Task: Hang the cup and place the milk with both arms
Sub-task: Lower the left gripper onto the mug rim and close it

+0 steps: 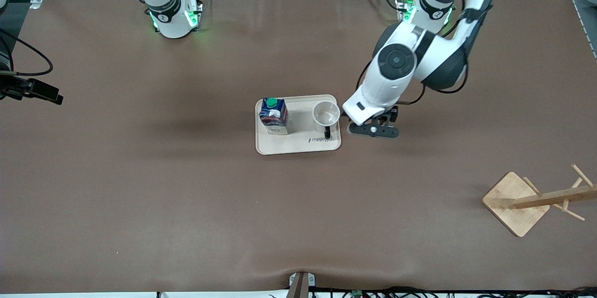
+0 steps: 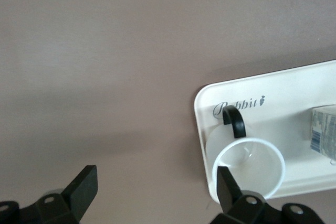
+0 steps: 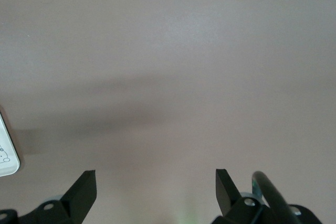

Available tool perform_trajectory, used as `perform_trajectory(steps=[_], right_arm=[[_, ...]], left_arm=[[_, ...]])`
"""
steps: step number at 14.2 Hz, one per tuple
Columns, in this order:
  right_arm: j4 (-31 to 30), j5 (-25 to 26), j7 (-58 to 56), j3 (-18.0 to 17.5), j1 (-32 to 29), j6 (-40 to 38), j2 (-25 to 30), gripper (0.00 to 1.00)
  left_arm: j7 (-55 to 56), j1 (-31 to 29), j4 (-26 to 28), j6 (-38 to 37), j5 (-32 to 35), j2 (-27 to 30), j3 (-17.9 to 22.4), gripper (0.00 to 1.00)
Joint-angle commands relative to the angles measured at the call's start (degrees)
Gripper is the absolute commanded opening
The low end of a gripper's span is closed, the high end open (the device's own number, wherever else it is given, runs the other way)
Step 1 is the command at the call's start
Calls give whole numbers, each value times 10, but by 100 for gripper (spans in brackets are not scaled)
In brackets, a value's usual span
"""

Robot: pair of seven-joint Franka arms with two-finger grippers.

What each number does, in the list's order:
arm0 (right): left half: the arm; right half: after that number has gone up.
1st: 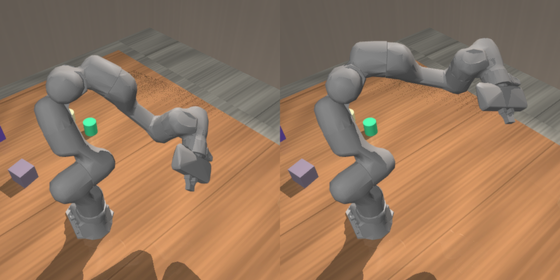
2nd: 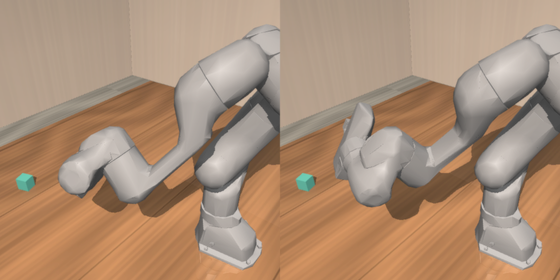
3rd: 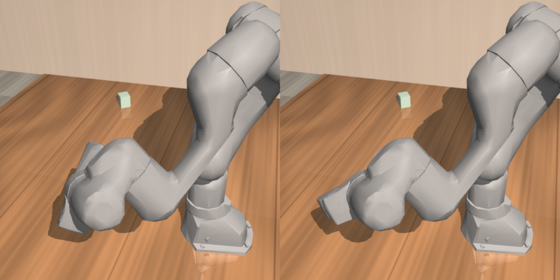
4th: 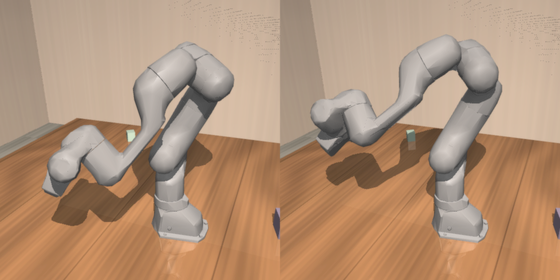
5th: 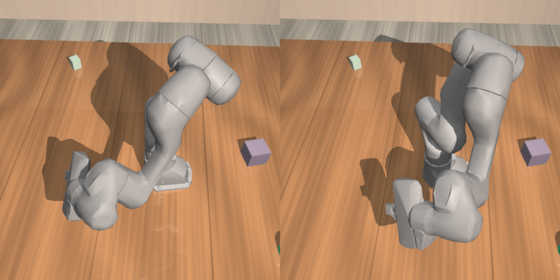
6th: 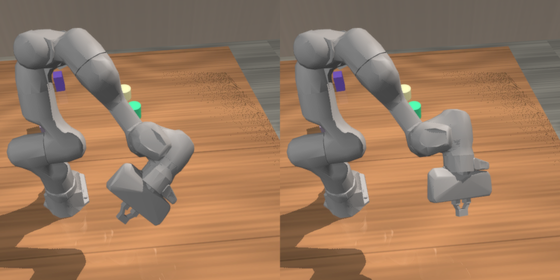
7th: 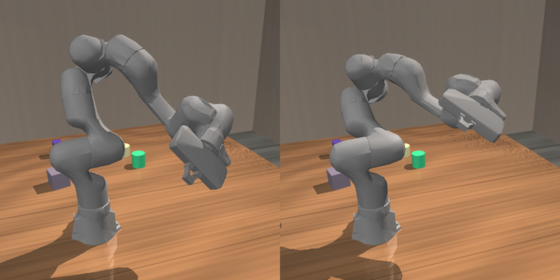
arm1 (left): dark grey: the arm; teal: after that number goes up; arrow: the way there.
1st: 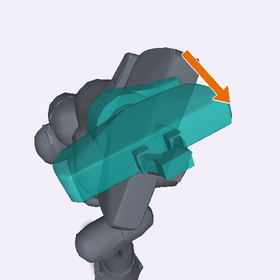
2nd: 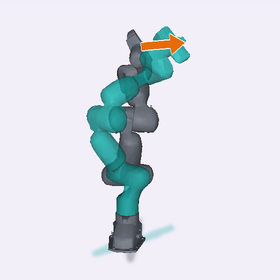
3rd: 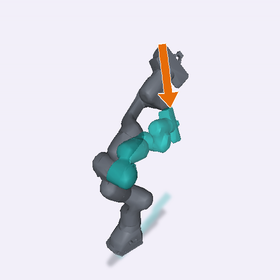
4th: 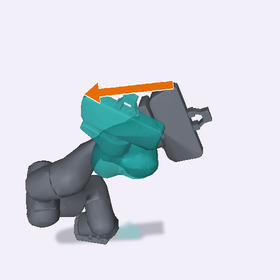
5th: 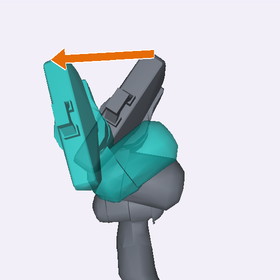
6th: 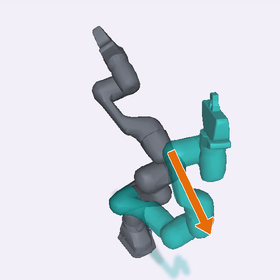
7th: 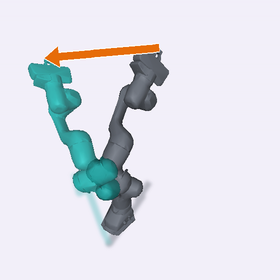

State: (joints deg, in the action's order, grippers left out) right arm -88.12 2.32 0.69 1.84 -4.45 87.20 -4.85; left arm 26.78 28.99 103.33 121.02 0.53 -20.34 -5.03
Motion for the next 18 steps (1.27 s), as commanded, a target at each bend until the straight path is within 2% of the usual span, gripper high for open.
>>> perform_trajectory(steps=[1, 4, 9, 11, 15, 16, 18], right_arm=[[15, -2, 8, -6, -9, -5, -6, 100], [15, -2, 8, -6, -8, -4, -6, 100], [15, -1, 7, -6, -8, -5, -8, 100], [15, -1, 7, -6, -8, -5, -8, 100], [15, -1, 7, -5, -9, -10, -17, 100], [15, -1, 9, -6, -8, -10, -16, 100], [14, 0, 10, -6, -3, -11, -16, 100]], left_arm=[[54, 26, -1, 54, 2, -43, 1, 100], [84, 43, 9, 82, 3, -67, 0, 96], [124, 53, 71, 126, 2, -56, -11, 87], [157, 60, 75, 132, 2, -60, -12, 66], [174, 64, 65, 132, 2, -74, -12, 10], [174, 64, 64, 132, 2, -74, -12, 2], [174, 64, 60, 132, 2, -74, -12, 0]])
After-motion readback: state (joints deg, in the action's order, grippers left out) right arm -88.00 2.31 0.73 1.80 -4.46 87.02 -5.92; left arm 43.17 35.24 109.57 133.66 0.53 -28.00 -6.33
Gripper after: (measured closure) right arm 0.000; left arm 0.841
